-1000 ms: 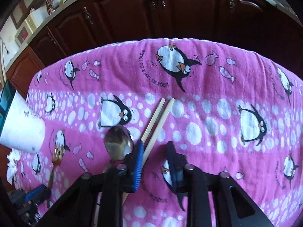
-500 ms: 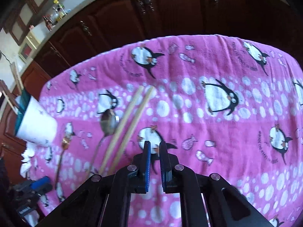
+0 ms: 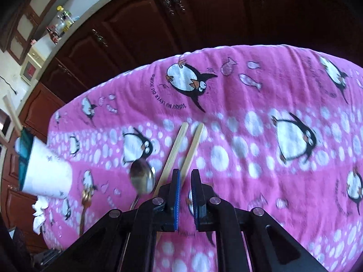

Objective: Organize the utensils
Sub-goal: 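Lift the brown-handled fork with the left tool while the right tool lifts the chopstick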

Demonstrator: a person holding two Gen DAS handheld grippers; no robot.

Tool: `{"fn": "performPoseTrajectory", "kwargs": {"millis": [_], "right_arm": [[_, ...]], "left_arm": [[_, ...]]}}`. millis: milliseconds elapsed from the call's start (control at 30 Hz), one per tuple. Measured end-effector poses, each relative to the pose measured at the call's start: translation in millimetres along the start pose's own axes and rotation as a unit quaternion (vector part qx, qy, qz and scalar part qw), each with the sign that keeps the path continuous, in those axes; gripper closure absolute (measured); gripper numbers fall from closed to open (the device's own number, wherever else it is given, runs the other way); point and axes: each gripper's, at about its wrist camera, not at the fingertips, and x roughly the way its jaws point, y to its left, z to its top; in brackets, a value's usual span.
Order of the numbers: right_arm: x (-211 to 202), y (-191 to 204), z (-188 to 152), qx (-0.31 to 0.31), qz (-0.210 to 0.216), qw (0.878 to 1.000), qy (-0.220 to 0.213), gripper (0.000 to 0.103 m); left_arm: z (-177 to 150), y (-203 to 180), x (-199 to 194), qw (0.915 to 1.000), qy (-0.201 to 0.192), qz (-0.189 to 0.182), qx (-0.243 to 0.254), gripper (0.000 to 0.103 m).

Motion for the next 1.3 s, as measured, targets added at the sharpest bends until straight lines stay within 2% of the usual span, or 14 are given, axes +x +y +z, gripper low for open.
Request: {"fn": "performPoseTrajectory", "kwargs": {"millis": [67,133,267,433,567,833,1000,1200,1300], "right_arm": [[8.4,-0.6,8.2,0.008,-0.005,1.000,0.003,0.095],[18.2,0.2,14.9,0.018,-0.006,1.000,0.012,0.094],[24.3,2.7,19.1,0.019,-0.008,1.000,0.009,0.094],[6.4,0.1,8.5,0.009,0.009,1.000,0.000,0.095],[-26.1,-4.0,-3.1,-0.002,0.033,0.999,-0.023,0.095],[-67.3,-6.4,-31.5,-0.008,0.081,0.996,-0.038,0.095],[-101.7,0.4,-40.4,-0.023,0.103,0.992,-0.065,0.095],[-130.7,26.3,-45.6,-0.062,0.112,0.987,-0.092,0.096],[-127.2,26.8,-45.4,-0.066,0.089,0.989,-0.093,0.096]], "left_arm": [[1.3,2.6,-0.3,1.0000,-0.002,0.000,-0.005,0.079],[1.8,4.4,1.1,1.0000,-0.003,0.003,-0.007,0.090],[0.1,4.0,3.4,1.0000,0.001,0.004,0.003,0.097],[-4.6,3.9,-5.0,0.9997,0.005,0.001,0.022,0.098],[-7.1,6.1,-21.8,0.9997,-0.003,-0.006,0.024,0.098],[6.2,-0.3,-78.4,0.9973,-0.059,-0.026,0.034,0.098],[21.4,1.1,-95.6,0.9955,-0.083,-0.034,0.030,0.098],[36.0,7.3,-103.6,0.9944,-0.098,-0.038,0.014,0.098],[39.4,7.6,-102.5,0.9941,-0.100,-0.040,0.009,0.098]]}}
